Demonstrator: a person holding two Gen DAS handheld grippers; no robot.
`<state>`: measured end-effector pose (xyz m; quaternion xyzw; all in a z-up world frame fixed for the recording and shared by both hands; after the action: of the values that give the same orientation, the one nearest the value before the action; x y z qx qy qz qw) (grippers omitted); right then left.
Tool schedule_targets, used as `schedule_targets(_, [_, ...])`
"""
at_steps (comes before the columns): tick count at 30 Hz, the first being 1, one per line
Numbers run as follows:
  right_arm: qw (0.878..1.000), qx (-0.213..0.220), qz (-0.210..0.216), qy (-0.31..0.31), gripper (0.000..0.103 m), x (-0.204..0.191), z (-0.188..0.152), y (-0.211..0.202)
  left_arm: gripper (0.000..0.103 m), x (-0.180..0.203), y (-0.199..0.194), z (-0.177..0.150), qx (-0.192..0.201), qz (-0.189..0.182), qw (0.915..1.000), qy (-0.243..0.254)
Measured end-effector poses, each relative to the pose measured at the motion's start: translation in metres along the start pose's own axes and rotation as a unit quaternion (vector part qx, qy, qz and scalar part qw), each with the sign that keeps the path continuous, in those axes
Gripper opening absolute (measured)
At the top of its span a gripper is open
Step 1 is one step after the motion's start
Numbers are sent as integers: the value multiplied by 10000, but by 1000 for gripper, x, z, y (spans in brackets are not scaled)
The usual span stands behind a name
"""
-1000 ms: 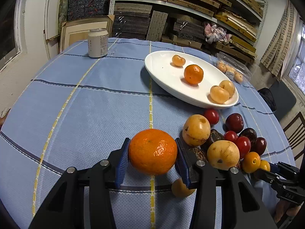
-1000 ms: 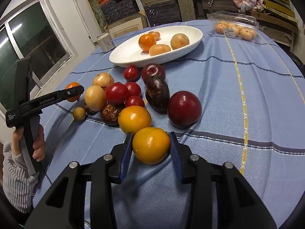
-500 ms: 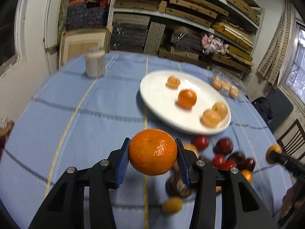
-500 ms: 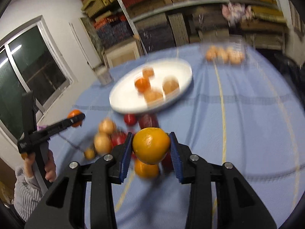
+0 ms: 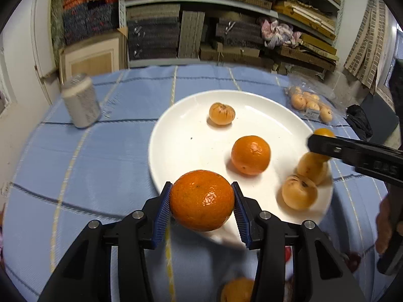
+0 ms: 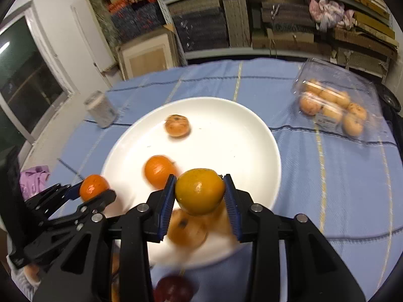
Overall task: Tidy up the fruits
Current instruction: 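Lower both fruits onto the white plate and open both tools, then withdraw both open tools away from the plate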
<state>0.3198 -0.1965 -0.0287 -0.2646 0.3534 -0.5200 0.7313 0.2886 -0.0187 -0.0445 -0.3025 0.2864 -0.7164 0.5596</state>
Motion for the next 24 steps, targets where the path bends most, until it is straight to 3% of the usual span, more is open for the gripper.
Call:
schedule_targets(4, [9998, -176, -71, -47, 38, 4, 6, 28, 48, -1, 15, 3, -39, -33, 10000, 10])
schedule_targets(6, [9999, -99, -78, 4, 41, 7, 7, 28, 58, 0, 12, 3, 34, -41, 10000, -14])
schedule_targets(7, [10000, -51, -55, 59, 41, 9, 8, 25, 63, 0, 8, 4, 98, -55, 9999, -23])
schedule_targets(10, [9991, 170, 122, 358, 45, 17, 7, 2, 65, -1, -11, 4, 262, 14, 9996, -50])
schedule_targets(12, [9973, 428, 299, 525, 54, 21, 0, -31, 69, -4, -30, -1, 382, -37, 9991, -188])
schedule_targets(13, [9961, 569, 355, 574, 58, 23, -7, -48, 74, -7, -40, -6, 455, -65, 9986, -278])
schedule_targets(15, [9932, 865, 413, 666, 82, 25, -23, -78, 78, -13, -61, -21, 543, -72, 9976, -420])
schedule_targets(16, [9907, 1070, 432, 723, 86, 28, -39, -98, 78, -15, -69, -30, 553, -61, 9974, -461])
schedule_targets(20, [9850, 1414, 419, 900, 91, 37, -98, -134, 82, -23, -97, -82, 588, 6, 9962, -643])
schedule_targets(24, [9750, 1459, 471, 1609, 94, 61, -157, -138, 83, -23, -105, -130, 411, 201, 9969, -647])
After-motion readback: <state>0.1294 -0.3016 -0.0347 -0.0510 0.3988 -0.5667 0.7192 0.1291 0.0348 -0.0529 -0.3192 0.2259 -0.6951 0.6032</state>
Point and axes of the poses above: each gripper's, at about its wrist camera, not at the fingertips, and y roughly the way its jaws point, x to its right, z to its top, the point moved 6 cm from there along y, roughly the way its jaws point, and after that the axes turned 3 degrees about -z, right-handed, at the moved point
